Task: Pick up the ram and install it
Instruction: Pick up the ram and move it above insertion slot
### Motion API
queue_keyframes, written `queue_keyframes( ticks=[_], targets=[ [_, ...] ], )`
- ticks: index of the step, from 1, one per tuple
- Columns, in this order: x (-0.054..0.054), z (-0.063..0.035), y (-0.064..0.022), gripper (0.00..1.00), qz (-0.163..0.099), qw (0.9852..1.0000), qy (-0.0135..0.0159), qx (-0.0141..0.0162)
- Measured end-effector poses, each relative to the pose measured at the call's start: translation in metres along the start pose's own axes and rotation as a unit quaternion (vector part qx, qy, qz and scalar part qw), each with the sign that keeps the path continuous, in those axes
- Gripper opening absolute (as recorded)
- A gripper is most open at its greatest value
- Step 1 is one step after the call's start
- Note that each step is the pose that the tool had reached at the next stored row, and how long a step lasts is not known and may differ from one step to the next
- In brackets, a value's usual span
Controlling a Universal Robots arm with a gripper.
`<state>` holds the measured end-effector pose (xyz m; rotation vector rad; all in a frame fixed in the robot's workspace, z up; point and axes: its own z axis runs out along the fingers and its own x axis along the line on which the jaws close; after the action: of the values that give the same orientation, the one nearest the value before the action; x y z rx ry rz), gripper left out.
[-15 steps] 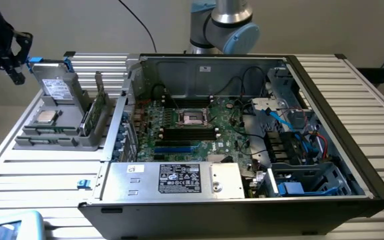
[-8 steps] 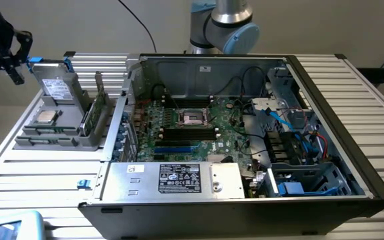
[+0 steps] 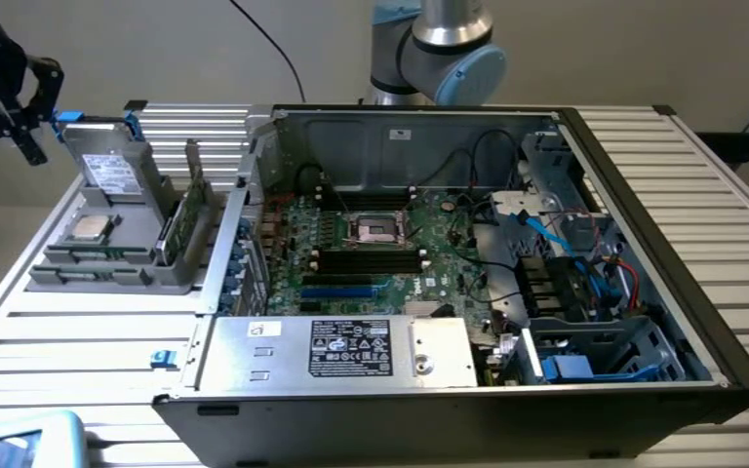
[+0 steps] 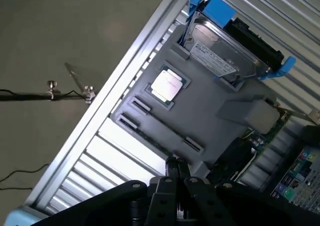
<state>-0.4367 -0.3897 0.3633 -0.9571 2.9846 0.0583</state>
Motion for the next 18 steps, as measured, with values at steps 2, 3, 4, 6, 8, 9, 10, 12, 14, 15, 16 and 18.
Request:
queue_keyframes(
  ticks=[2, 3, 4, 6, 8, 9, 10, 12, 14, 15, 16, 18],
  targets=[
    [0.0, 0.0, 0.0, 0.11, -0.018, 0.9998, 0.0007, -0.0001],
    [0.0, 0.0, 0.0, 0.11, -0.027, 0.9996, 0.0011, -0.0002],
    [0.0, 0.0, 0.0, 0.11, -0.036, 0.9993, 0.0016, -0.0002],
    [0.0, 0.0, 0.0, 0.11, -0.054, 0.9985, 0.0023, -0.0003],
    [0.0, 0.0, 0.0, 0.11, -0.072, 0.9974, 0.0031, -0.0003],
    [0.0, 0.0, -0.0001, 0.11, -0.082, 0.9966, 0.0036, -0.0003],
    [0.0, 0.0, 0.0, 0.11, -0.091, 0.9958, 0.0041, -0.0003],
    [0.0, 0.0, 0.0, 0.11, -0.109, 0.9941, 0.0051, 0.0],
    [0.0, 0.0, 0.0, 0.11, -0.127, 0.9919, 0.0062, 0.0003],
    [0.0, 0.0, 0.0, 0.11, -0.135, 0.9908, 0.0068, 0.0005],
    [0.0, 0.0, 0.0, 0.11, -0.145, 0.9894, 0.0075, 0.0007],
    [0.0, 0.0, 0.0, 0.11, -0.163, 0.9866, 0.0088, 0.0011]
  ],
)
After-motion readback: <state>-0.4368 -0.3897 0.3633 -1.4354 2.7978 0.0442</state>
